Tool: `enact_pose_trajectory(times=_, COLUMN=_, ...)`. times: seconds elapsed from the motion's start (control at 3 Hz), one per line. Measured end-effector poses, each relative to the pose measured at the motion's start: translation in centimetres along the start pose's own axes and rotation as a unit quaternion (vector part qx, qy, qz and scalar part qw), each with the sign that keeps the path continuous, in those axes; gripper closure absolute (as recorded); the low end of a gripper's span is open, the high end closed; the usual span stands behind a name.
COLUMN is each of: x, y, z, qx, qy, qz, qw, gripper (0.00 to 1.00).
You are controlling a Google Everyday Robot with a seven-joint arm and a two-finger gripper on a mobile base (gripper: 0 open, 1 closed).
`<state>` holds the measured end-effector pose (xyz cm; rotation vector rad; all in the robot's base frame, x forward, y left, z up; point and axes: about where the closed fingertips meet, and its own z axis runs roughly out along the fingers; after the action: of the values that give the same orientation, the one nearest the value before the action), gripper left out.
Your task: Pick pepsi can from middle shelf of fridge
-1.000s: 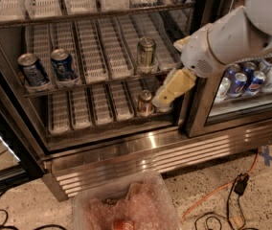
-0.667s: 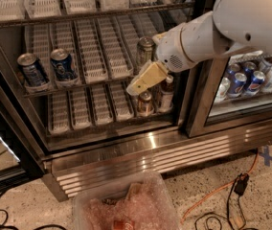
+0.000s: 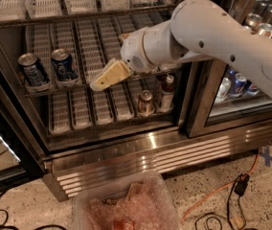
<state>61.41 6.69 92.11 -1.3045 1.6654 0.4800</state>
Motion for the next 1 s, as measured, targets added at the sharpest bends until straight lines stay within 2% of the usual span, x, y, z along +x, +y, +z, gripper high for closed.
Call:
enact_pose_trajectory(times=0.33, x=-0.1, y=0.0, z=0.1, qx=0.000, qy=-0.001, qz=0.000, qw=1.0000, gripper=0.00)
enact_pose_trajectory(times=0.67, x=0.0, y=-0.4, z=-0.4, qx=0.018, qy=-0.001, qz=-0.005, qw=0.9998, gripper=0.00)
enact_pose_trajectory(times=1.0, x=0.6, y=0.0, z=3.2, qx=0.017, qy=-0.034, qz=0.006, qw=0.9993, gripper=0.00)
